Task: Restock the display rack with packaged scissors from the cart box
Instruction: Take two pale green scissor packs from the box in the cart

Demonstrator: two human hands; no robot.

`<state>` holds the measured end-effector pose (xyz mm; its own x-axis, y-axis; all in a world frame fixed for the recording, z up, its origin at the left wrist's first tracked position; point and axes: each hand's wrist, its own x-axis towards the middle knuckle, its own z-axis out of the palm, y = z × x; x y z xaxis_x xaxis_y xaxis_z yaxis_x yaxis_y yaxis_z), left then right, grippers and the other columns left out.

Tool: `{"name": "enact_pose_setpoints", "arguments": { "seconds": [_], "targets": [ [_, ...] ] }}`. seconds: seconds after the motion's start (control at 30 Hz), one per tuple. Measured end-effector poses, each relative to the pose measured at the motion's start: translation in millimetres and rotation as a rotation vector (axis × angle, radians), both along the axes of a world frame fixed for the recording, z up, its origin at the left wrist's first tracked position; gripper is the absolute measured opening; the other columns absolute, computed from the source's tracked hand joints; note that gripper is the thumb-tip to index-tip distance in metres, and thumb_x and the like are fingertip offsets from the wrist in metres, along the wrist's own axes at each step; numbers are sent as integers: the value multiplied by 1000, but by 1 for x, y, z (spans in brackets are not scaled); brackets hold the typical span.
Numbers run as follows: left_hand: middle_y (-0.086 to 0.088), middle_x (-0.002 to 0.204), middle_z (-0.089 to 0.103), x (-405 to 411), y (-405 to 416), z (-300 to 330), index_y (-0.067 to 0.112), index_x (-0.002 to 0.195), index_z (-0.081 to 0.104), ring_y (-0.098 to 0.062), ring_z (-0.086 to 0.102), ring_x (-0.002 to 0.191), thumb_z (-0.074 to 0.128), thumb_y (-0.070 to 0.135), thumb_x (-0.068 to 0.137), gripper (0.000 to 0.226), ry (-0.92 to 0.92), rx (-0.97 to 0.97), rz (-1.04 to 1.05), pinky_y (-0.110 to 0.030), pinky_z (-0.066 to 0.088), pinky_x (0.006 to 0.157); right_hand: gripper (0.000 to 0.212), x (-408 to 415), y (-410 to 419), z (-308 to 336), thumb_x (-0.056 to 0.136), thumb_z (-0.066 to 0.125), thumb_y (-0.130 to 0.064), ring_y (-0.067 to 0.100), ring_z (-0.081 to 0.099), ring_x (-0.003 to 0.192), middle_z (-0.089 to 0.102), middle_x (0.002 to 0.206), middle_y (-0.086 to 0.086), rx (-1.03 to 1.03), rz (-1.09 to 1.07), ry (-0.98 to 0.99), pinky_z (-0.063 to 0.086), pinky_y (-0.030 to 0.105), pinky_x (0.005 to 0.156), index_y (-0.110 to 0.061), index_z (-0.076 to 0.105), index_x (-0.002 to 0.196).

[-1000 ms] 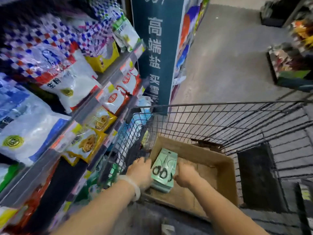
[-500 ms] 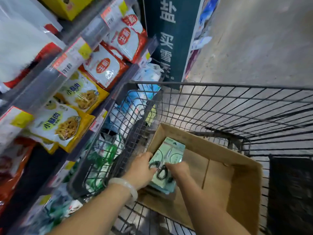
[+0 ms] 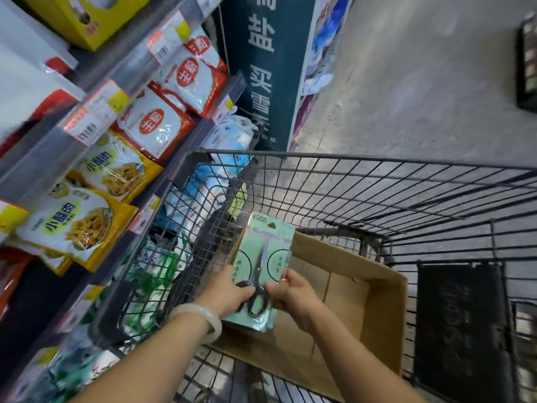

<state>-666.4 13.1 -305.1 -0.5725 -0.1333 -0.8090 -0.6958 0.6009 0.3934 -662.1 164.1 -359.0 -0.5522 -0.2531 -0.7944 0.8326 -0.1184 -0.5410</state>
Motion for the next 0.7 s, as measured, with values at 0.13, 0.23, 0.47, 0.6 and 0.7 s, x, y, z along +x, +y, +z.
{"name": "enact_pose_setpoints", "arguments": {
  "seconds": [0.13,0.23,0.47,0.6,0.7],
  "targets": [
    [-1,127,53,-1,-3,4,10,128,45,-25,52,115,59,11,90,40,2,66,185,-38,41,103,21,-4,9,-14,89,60,-28,20,61,83,67,97,15,265,13,30,52,32,74,-8,59,94],
    [-11,143,39,2,-15,1,2,140,31,-27,36,135,55,11,93,53,38,-1,256,-36,32,108,50,4,11,-47,85,62,-42,24,57,105,59,119,14,634,194,-51,46,34,87,-7,53,119],
    [-12,114,59,8,-40,-12,7,108,50,-28,56,104,65,17,86,29,44,-56,349,-43,47,97,53,5,-20,-80,65,82,-40,22,63,82,68,103,7,646,382,-172,54,30,71,-11,61,104],
    [-7,120,53,11,-38,-6,6,118,45,-26,51,111,64,19,88,38,65,-49,339,-39,43,100,32,-5,-18,-71,68,82,-22,17,58,62,66,84,7,633,343,-211,49,27,54,-10,59,86],
    [-2,118,55,16,-39,1,9,113,48,-22,52,105,63,15,88,29,111,-21,389,-36,43,98,18,-7,-19,-70,75,75,-11,15,52,53,58,66,5,561,292,-229,40,24,45,-9,57,76]
  ]
}}
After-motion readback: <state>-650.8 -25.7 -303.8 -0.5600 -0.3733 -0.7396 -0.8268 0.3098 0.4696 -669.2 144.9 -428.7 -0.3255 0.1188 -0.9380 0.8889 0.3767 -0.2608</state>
